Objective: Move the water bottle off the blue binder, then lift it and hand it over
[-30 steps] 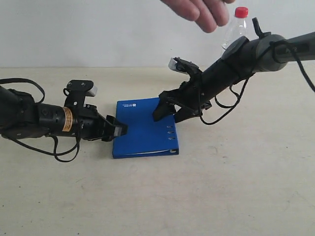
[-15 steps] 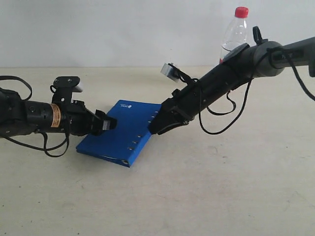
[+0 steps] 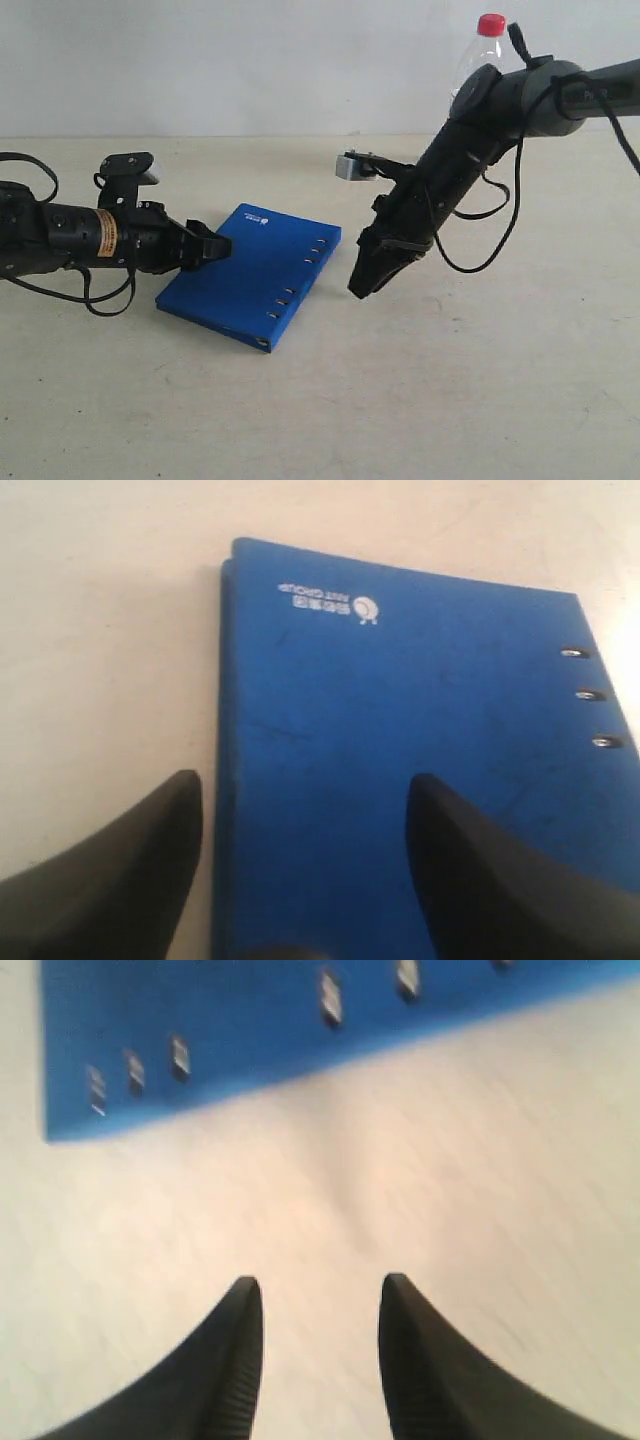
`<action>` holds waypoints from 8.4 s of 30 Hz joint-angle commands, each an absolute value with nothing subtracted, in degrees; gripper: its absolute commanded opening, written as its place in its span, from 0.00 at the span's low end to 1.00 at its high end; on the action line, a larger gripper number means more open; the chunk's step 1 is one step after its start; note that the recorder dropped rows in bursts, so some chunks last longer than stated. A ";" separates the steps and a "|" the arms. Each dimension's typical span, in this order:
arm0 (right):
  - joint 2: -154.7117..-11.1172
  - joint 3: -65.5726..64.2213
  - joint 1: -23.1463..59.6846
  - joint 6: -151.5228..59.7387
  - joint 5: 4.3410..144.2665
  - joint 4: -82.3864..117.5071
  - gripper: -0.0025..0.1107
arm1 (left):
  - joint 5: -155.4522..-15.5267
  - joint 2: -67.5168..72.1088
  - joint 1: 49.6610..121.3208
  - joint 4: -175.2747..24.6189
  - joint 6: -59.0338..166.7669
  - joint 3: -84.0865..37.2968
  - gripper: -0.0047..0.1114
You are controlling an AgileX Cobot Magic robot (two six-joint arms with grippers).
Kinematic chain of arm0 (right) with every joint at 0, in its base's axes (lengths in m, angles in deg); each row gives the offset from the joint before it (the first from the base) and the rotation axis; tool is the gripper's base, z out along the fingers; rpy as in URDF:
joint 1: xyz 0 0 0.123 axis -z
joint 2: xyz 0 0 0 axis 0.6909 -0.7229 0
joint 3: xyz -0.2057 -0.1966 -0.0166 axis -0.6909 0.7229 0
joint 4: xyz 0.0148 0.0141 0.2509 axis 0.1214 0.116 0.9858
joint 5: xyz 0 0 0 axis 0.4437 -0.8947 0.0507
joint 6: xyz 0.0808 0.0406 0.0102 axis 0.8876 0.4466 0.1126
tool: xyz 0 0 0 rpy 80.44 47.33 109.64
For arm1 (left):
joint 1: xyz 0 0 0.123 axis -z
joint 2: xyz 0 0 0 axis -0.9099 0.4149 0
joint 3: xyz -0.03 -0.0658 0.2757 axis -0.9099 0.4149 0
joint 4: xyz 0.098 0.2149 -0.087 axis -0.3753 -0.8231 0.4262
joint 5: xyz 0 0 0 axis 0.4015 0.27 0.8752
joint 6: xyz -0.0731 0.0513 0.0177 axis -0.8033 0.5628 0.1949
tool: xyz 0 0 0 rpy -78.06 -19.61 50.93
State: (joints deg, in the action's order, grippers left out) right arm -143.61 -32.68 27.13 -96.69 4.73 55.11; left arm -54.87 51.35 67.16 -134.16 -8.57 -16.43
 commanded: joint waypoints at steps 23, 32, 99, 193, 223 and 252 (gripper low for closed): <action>-142.00 -33.03 27.18 -84.66 12.10 43.72 0.02 | -26.27 51.23 66.71 -152.38 -21.24 -16.72 0.53; -137.31 -33.03 27.18 -84.68 9.12 41.69 0.02 | -36.09 51.23 64.74 -152.91 -23.21 -16.72 0.53; -131.64 -33.03 27.18 -83.10 12.10 44.17 0.02 | -27.24 55.02 70.07 -158.51 -35.89 -22.77 0.30; -131.75 -26.39 27.18 -87.03 21.68 34.70 0.44 | -15.53 62.81 71.39 -153.51 -15.10 -26.27 0.08; -134.74 -21.38 39.30 -116.70 13.40 71.39 0.53 | -15.53 62.81 70.67 -152.59 -7.50 -24.44 0.08; -143.68 -21.79 39.20 -130.09 4.34 84.70 0.02 | -19.66 62.81 70.26 -146.82 -10.16 -24.44 0.60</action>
